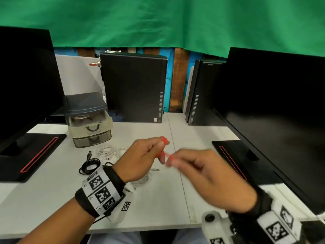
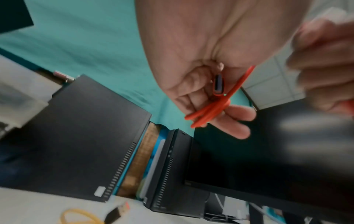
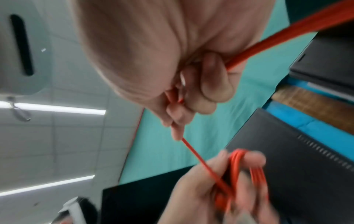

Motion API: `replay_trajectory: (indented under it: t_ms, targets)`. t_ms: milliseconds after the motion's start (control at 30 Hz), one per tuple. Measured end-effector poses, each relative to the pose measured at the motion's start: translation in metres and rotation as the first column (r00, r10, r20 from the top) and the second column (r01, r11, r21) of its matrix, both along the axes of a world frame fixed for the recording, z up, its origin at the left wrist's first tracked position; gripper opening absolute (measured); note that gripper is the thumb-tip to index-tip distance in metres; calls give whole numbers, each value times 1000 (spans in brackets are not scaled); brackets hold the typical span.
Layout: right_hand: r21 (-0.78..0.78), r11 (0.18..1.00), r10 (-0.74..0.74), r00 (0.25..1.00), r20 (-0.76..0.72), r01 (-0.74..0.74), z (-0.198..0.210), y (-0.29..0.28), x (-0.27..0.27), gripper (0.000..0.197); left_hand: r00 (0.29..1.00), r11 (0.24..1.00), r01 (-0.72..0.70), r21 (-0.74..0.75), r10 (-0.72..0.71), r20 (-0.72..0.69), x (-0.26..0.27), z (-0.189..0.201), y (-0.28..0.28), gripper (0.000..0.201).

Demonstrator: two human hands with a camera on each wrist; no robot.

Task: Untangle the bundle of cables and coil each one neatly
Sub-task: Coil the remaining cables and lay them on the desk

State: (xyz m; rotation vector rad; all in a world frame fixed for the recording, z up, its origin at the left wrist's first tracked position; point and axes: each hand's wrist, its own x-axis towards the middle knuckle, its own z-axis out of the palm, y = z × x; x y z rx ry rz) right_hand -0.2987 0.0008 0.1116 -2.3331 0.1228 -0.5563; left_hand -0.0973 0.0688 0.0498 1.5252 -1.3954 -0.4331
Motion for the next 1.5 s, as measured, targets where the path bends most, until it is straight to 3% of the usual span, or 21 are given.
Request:
replay_trajectory:
  t_ms: [100, 167, 300, 400, 467, 533, 633, 700, 800, 867, 933, 1033, 1133, 1233, 1333, 1433, 1500]
  targets:
    - [26, 957, -285, 922, 262, 288, 0, -34, 1, 17, 964, 976, 202, 79, -184, -192, -13, 6, 4, 50]
    - [57, 923, -379, 877, 296, 380, -14, -57, 7, 21, 901, 951, 307, 38, -278, -333, -20, 14, 7, 47]
    - [158, 928, -353, 932, 79, 338, -56, -75, 23, 18, 795, 951, 304, -61, -288, -533, -20, 24, 8, 41]
    - [159, 938, -307, 951, -40, 310, -83, -61, 33, 22, 733, 977, 139, -162, -211, -647, -12, 26, 5, 38]
    - [107, 972, -194, 973, -122, 207, -95, -41, 39, 25, 702, 979, 37, -199, -167, -693, -4, 25, 3, 41]
    - [28, 996, -79, 978, -194, 86, -94, -18, 40, 32, 764, 986, -45, -158, -68, -642, 3, 24, 2, 41]
    - [25, 998, 57, 981, -188, -53, -68, 1, 32, 32, 950, 985, -158, -65, 134, -281, 9, 19, 1, 41]
    - [96, 989, 123, 980, -159, -109, -45, 6, 22, 26, 984, 983, -174, -62, 171, -51, 10, 10, 0, 46]
    - [125, 990, 75, 996, -43, -69, -19, 4, 10, 23, 994, 996, -87, -11, 88, 67, 2, 1, 0, 49]
    - [146, 989, -40, 994, 99, 25, -12, -10, 6, 24, 1000, 998, 2, 66, -4, 31, -7, 5, 2, 47]
    - [184, 971, -192, 961, 197, 156, -12, -30, 6, 26, 988, 989, 105, 105, -92, -122, -16, 11, 5, 44]
    - [321, 909, -345, 912, 222, 266, -19, -49, 10, 22, 912, 961, 261, 89, -215, -349, -23, 23, 11, 48]
    - [376, 888, -359, 912, 199, 267, -31, -54, 19, 18, 827, 939, 344, 8, -299, -476, -27, 34, 15, 47]
    - [377, 892, -313, 942, 119, 249, -52, -49, 30, 20, 758, 965, 225, -138, -262, -598, -22, 43, 15, 46]
    - [363, 911, -194, 980, -42, 196, -74, -38, 36, 20, 755, 978, 14, -210, -148, -639, -9, 45, 12, 46]
    - [183, 982, -2, 982, -188, 37, -73, -18, 35, 24, 828, 964, -139, -229, -13, -560, 2, 42, 9, 43]
    - [96, 994, 73, 978, -196, -55, -59, -5, 29, 25, 927, 957, -202, -209, 118, -355, 5, 39, 9, 42]
